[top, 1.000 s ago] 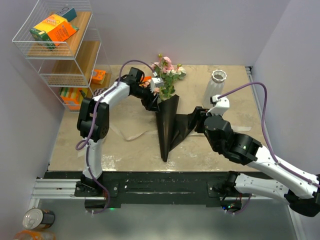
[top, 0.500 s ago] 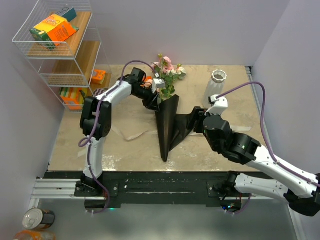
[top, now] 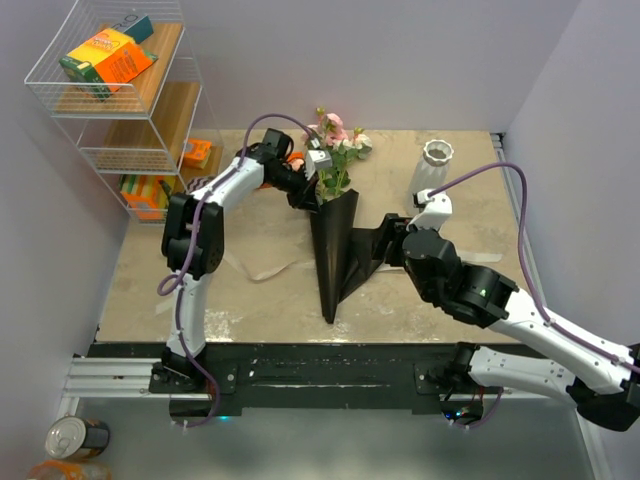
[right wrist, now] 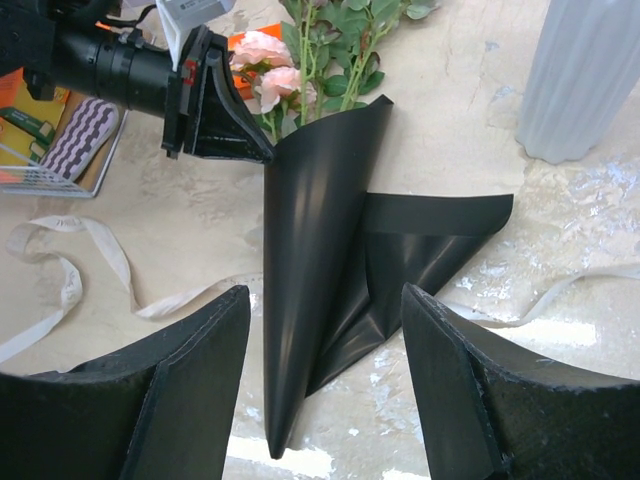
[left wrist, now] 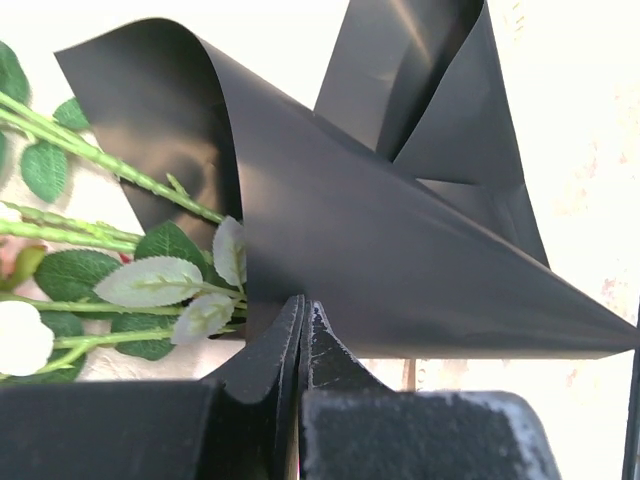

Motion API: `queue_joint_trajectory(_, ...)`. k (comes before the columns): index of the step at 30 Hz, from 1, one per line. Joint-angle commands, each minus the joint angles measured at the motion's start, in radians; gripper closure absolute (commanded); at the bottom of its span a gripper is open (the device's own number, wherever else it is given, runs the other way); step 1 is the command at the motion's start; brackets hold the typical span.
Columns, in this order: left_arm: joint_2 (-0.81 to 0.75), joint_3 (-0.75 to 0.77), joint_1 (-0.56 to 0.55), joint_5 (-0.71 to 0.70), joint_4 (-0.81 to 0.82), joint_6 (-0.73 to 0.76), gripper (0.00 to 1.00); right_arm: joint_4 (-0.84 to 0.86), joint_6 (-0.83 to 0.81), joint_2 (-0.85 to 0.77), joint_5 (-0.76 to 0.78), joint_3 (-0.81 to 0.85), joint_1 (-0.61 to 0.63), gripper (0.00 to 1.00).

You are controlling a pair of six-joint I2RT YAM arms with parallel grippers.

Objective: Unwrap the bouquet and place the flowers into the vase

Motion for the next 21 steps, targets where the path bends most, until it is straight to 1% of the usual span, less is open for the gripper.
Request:
queue_joint_trajectory(1, -0.002, 0.061, -0.002, 0.026, -0.008, -0.008, 1.0, 0.038, -0.025, -0.001, -0.006, 0.027, -0.001, 0.35)
queue_joint_trajectory(5, -0.005, 0.088, -0.002, 0.052, -0.039, -0.003, 1.0, 0.033, -0.029, -0.003, 0.0, 0.026, -0.001, 0.35)
queue_joint_trajectory(8, -0.008, 0.092, -0.002, 0.041, -0.042, 0.007, 1.0, 0.036, -0.029, -0.01, -0.003, 0.023, -0.001, 0.35)
queue_joint_trajectory(9, 0.004, 0.105, 0.0, 0.037, -0.048, 0.009, 0.89, 0.038, -0.029, -0.013, -0.005, 0.021, -0.001, 0.35)
queue_joint_trajectory(10, 0.015, 0.116, 0.001, 0.047, -0.085, 0.041, 0.62, 0.038, -0.026, -0.015, -0.006, 0.02, -0.001, 0.35)
queue_joint_trajectory(13, 0.068, 0.176, 0.009, 0.079, -0.152, 0.084, 0.48, 0.039, -0.023, -0.021, -0.008, 0.012, -0.001, 0.35)
queue_joint_trajectory(16, 0.11, 0.22, 0.015, 0.099, -0.192, 0.113, 0.45, 0.039, -0.02, -0.021, -0.014, 0.007, -0.001, 0.35)
queue_joint_trajectory(20, 0.15, 0.259, 0.021, 0.119, -0.232, 0.147, 0.46, 0.042, -0.02, -0.023, -0.017, 0.007, -0.001, 0.35)
queue_joint_trajectory(21, 0.156, 0.265, 0.026, 0.124, -0.24, 0.162, 0.47, 0.047, -0.02, -0.02, -0.019, 0.006, -0.001, 0.35)
